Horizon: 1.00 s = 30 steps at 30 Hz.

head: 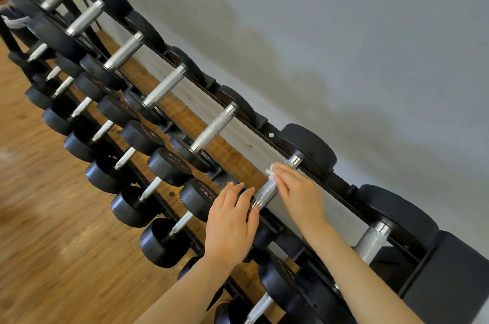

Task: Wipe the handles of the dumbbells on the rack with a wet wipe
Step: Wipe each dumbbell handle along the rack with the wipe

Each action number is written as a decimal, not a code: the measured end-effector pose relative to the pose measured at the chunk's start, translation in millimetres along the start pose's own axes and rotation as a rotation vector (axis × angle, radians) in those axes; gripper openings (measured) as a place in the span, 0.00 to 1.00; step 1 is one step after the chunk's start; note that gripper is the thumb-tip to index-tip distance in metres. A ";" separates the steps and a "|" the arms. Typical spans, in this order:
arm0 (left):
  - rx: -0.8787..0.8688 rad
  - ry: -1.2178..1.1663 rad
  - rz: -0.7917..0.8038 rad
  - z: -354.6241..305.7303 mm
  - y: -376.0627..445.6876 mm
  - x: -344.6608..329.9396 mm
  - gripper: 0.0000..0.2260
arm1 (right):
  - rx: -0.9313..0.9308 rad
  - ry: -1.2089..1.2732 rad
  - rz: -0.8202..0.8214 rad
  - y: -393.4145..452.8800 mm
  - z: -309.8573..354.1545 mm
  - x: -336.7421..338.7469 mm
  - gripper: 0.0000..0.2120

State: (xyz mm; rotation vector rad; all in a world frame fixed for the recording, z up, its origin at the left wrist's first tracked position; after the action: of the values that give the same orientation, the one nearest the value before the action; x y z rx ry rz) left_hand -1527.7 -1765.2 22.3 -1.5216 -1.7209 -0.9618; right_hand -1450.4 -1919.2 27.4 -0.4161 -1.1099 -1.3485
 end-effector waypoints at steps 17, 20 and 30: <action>-0.018 0.015 -0.017 -0.2 -0.3 -0.9 0.22 | 0.072 0.044 0.051 -15.7 7.9 -7.2 0.13; -0.021 0.021 -0.022 -0.1 0.3 -1.0 0.22 | -0.036 0.090 -0.034 -10.0 0.1 -1.0 0.14; 0.003 0.033 0.020 -0.3 -1.8 -0.4 0.26 | 0.043 0.086 -0.096 -13.5 -6.0 3.9 0.15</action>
State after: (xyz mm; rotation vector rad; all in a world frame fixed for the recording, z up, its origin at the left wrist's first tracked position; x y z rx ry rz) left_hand -1529.4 -1765.7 21.9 -1.5097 -1.6801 -0.9688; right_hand -1461.0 -1929.4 23.2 -0.2731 -1.0970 -1.4109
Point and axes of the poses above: each hand's wrist, its own y-axis towards the middle knuckle, its own x-axis out of the back of the hand, z = x × y, the point moved 4 cm from there along y, towards the middle knuckle, and after that the axes turned 4 degrees about -z, right-handed, at the moved point
